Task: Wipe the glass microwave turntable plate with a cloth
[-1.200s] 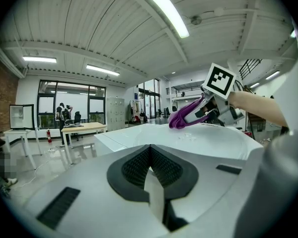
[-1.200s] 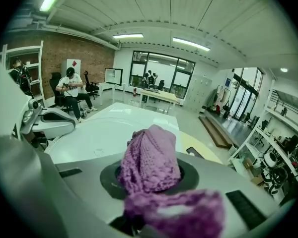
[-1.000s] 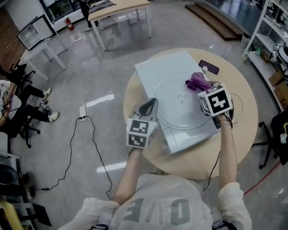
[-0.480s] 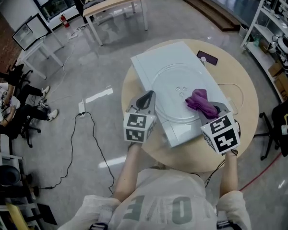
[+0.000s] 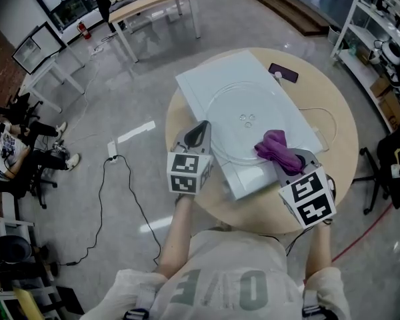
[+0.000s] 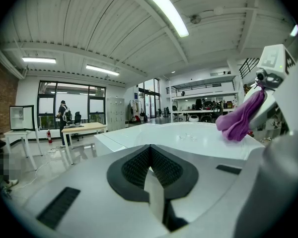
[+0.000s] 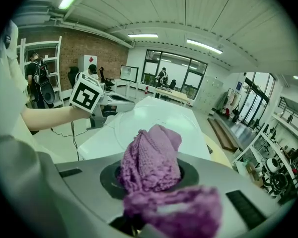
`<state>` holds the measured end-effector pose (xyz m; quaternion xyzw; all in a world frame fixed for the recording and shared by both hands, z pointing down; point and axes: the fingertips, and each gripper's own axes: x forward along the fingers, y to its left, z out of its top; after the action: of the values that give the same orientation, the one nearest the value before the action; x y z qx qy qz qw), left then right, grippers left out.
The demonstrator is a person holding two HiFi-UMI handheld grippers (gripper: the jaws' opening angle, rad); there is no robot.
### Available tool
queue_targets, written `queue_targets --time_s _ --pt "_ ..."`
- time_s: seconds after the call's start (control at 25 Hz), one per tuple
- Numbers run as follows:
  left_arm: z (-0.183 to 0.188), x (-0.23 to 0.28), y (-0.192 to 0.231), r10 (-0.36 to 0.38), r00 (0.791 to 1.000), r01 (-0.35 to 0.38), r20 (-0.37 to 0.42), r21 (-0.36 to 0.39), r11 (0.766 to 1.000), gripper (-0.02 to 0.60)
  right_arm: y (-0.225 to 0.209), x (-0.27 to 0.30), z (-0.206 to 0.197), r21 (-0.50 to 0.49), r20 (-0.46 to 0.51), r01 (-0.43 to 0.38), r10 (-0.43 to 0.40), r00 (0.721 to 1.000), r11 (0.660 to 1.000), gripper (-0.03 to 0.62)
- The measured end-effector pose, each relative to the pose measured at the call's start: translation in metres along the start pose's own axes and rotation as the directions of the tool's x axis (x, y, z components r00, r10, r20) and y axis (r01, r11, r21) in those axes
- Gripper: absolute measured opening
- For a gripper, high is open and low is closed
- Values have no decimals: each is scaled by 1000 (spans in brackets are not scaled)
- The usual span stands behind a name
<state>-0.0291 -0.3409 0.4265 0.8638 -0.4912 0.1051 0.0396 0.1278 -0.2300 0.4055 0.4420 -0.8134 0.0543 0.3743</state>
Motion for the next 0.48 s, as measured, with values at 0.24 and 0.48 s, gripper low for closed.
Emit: queue_targets --time_s 0.24,0.48 --pt "0 1 0 2 1000 -2 1 -2 1000 2 -71 19 47 3 85 122 -121 989 993 48" --pt "-1 2 -4 0 1000 0 -6 0 1000 2 -136 77 54 29 19 183 -183 983 983 48"
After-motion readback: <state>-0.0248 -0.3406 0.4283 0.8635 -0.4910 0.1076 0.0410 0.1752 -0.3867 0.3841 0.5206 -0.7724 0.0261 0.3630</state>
